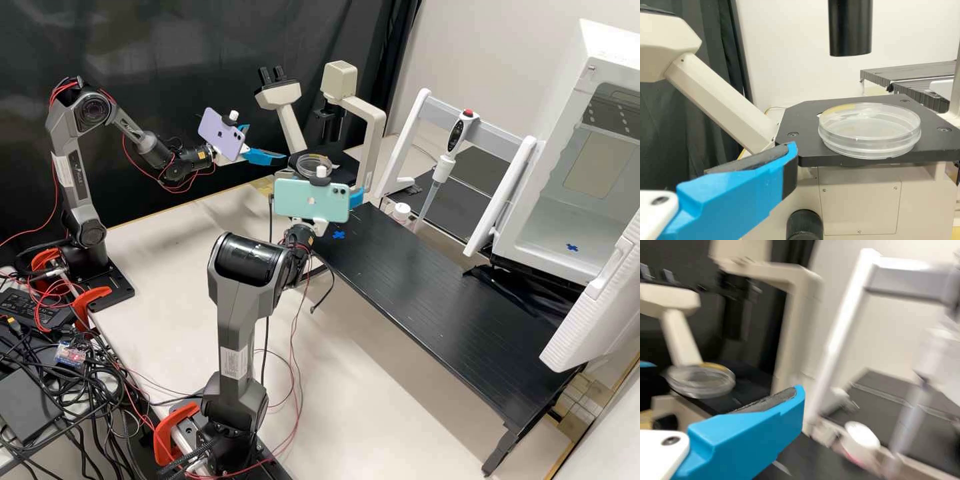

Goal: Move the petri dish to the bench

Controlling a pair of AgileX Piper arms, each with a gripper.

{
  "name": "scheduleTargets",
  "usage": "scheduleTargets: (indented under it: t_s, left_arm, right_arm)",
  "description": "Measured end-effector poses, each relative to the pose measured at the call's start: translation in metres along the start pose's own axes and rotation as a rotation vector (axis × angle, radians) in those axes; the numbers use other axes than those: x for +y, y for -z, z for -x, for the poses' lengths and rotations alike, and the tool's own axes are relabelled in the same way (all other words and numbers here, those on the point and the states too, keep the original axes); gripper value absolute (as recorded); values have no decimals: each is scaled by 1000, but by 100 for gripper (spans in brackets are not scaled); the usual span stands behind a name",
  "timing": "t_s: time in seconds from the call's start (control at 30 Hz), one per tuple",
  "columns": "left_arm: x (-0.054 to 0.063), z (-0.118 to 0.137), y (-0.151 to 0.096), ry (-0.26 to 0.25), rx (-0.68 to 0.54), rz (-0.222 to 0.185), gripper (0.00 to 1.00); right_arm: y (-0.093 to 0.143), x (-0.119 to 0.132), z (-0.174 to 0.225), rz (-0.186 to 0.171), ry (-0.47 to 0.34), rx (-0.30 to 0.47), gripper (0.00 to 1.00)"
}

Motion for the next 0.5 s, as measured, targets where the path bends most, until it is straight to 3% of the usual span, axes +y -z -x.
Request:
scheduleTargets:
  t_s: [0.27,0.5]
  left_arm:
    - [0,0,0,0,0,0,100]
    - [0,0,0,0,0,0,100]
  right_arm:
    - [37,-12,-36,77,63,84,100]
    - [47,-13,-75,85,99,77,100]
